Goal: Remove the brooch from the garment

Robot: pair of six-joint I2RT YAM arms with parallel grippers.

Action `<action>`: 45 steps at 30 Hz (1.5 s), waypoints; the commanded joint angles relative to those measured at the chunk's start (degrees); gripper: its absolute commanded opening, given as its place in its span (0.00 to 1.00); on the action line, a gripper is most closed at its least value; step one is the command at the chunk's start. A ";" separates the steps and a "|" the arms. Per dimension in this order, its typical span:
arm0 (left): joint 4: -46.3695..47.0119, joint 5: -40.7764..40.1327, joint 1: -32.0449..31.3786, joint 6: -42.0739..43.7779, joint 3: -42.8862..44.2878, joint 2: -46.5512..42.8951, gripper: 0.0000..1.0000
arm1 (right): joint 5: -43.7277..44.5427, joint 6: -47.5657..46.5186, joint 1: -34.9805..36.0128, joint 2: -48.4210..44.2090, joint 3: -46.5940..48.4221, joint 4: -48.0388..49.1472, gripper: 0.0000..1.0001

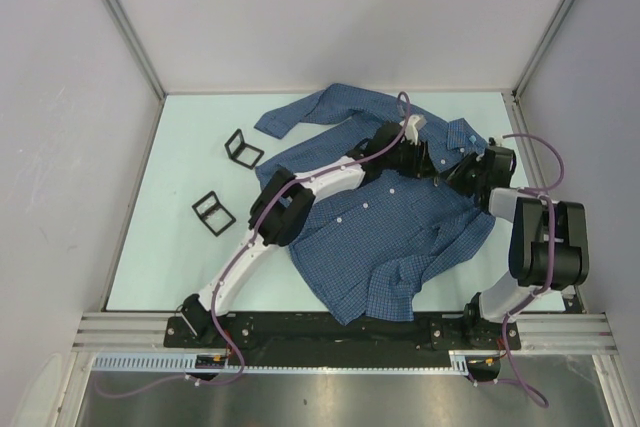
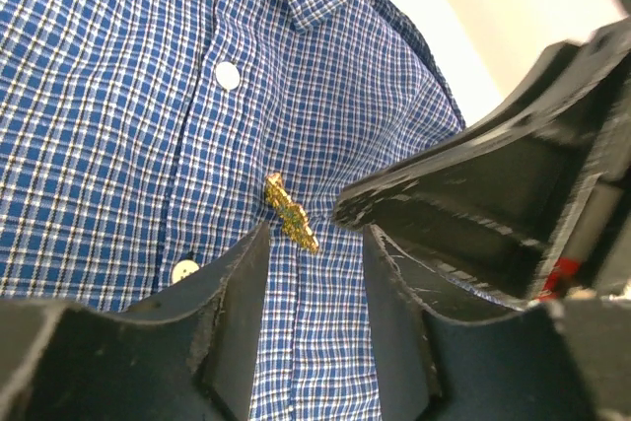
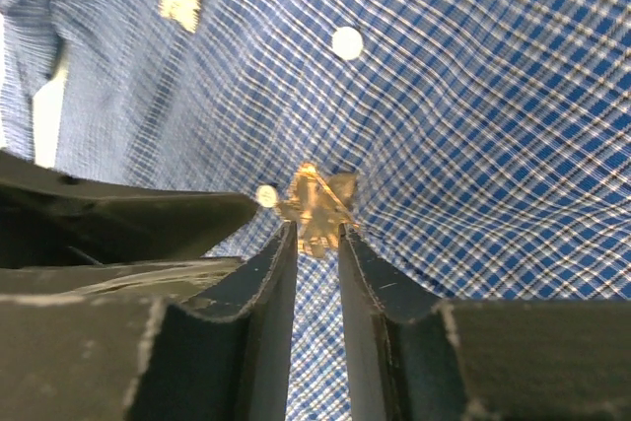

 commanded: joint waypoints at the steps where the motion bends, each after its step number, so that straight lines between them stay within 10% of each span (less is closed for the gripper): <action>1: -0.47 -2.61 -0.72 -0.01 3.69 0.44 0.45 | 2.27 -3.14 0.67 2.25 3.35 -2.68 0.25; 45: -3.37 -4.02 -1.42 -0.45 7.55 3.43 0.34 | 3.24 -11.59 3.22 7.27 10.73 -7.52 0.17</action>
